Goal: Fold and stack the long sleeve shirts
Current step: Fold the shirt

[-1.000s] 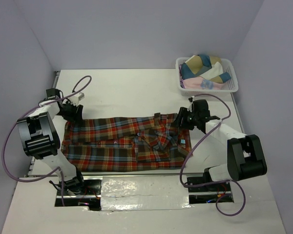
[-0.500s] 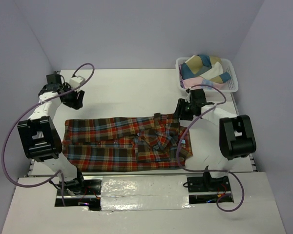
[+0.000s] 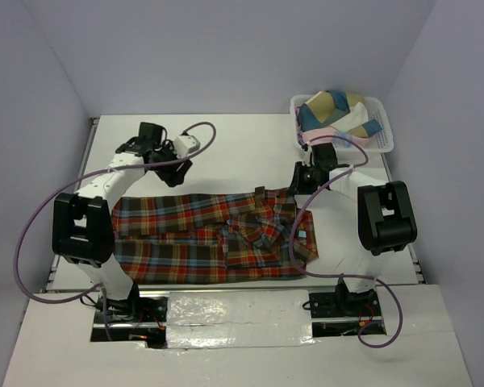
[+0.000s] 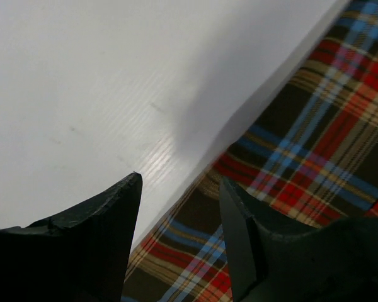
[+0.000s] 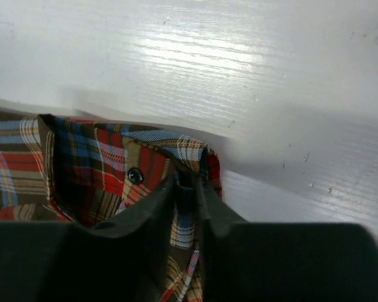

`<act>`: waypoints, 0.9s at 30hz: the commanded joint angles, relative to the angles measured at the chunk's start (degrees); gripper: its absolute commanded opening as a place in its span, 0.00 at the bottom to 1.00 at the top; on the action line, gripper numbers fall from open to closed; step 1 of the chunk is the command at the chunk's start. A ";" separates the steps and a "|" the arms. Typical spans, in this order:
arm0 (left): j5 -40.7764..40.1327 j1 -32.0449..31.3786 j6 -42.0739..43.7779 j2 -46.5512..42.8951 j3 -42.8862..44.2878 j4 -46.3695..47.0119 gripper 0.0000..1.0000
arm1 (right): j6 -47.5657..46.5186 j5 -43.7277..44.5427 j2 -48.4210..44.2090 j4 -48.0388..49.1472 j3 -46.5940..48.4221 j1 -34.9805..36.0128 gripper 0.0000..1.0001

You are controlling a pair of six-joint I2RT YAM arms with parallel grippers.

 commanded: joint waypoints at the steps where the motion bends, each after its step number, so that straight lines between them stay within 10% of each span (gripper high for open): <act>1: 1.42 -3.66 -1.77 0.73 2.33 -0.82 0.65 | -1.77 -2.78 -2.65 3.43 -0.06 -0.14 0.23; 8: 2.29 -9.47 -3.10 5.57 8.30 -1.61 0.65 | -1.68 -1.65 -7.12 5.72 -1.99 -0.23 0.00; 20: 9.85 -13.08 0.76 4.26 14.46 -6.62 0.66 | -8.10 0.81 -25.40 4.58 -5.07 6.18 0.00; 27: 8.28 -15.62 2.45 5.92 15.51 -7.50 0.69 | -8.71 1.25 -21.21 1.69 -3.94 7.06 0.00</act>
